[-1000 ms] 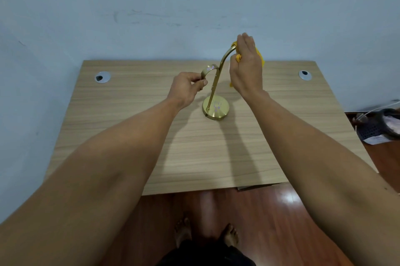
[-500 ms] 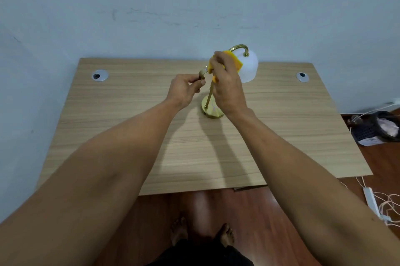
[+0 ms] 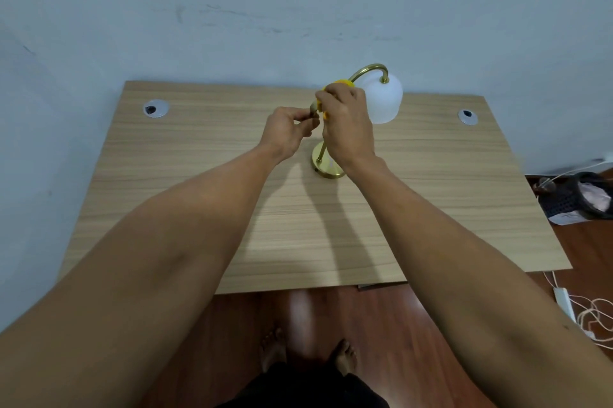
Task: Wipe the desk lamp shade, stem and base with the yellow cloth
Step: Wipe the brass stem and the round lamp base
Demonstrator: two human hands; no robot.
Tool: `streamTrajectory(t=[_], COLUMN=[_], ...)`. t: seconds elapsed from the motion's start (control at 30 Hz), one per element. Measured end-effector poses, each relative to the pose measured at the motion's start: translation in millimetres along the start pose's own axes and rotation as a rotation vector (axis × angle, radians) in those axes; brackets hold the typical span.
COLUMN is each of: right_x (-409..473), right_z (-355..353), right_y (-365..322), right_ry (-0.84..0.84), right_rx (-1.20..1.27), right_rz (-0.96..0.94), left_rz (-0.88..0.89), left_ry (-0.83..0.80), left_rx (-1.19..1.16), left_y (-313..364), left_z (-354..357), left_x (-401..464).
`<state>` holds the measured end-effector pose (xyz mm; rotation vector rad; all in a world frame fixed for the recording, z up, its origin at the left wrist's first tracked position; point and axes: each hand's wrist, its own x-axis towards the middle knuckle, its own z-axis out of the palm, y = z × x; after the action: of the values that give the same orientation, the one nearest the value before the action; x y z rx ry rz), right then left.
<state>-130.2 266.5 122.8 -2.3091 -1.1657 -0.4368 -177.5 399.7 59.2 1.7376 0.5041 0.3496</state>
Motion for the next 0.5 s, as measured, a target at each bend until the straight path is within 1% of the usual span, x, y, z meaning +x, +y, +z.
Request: streamTrajectory(t=[0.07,0.17,0.2,0.27,0.3,0.33,0.4,0.43,0.47,0.5], right_x=[1.0,5.3,6.0,6.5,7.8,9.2,10.2,10.1,8.9,7.0], right_z=[-0.5,-2.9,-3.2,-3.2,-3.5,-4.9,-6.1,-5.4,-4.5,-3.8], right_y=[3.0,3.4,1.5,4.8,10.2,13.7,12.0,8.4,6.0,6.7], right_ry=[-0.026,-0.037,-0.06,-0.08,-0.076,-0.074,-0.067,-0.073,-0.092,-0.112], right_rx=[0.005,0.018,-0.003,-0.034,-0.027,-0.009,0.017,0.008,-0.018,-0.034], right_rz=[-0.041,0.072,0.058,-0.072,-0.106,-0.074,0.057,0.056,0.0,-0.095], left_rz=[-0.007,-0.016,-0.013,-0.011,-0.008,-0.006,-0.005,-0.004,-0.007,-0.007], left_ry=[-0.008,-0.006,-0.005,-0.005,-0.005,-0.003,-0.005,-0.006,-0.007,-0.004], left_rx=[-0.008,-0.016,-0.01,-0.007,-0.011,-0.014,-0.012,-0.01,-0.01,-0.005], left_y=[0.6,2.3,2.0,3.4,4.2,4.5,4.6,4.2,3.5,3.1], left_z=[-0.8,-1.2,-1.1,-1.0,-1.2,-1.6,-0.9,0.0,1.0,1.8], left_x=[0.7,0.8,0.7,-1.2,-2.0,-2.2,-1.9,-1.7,-1.6,-1.6])
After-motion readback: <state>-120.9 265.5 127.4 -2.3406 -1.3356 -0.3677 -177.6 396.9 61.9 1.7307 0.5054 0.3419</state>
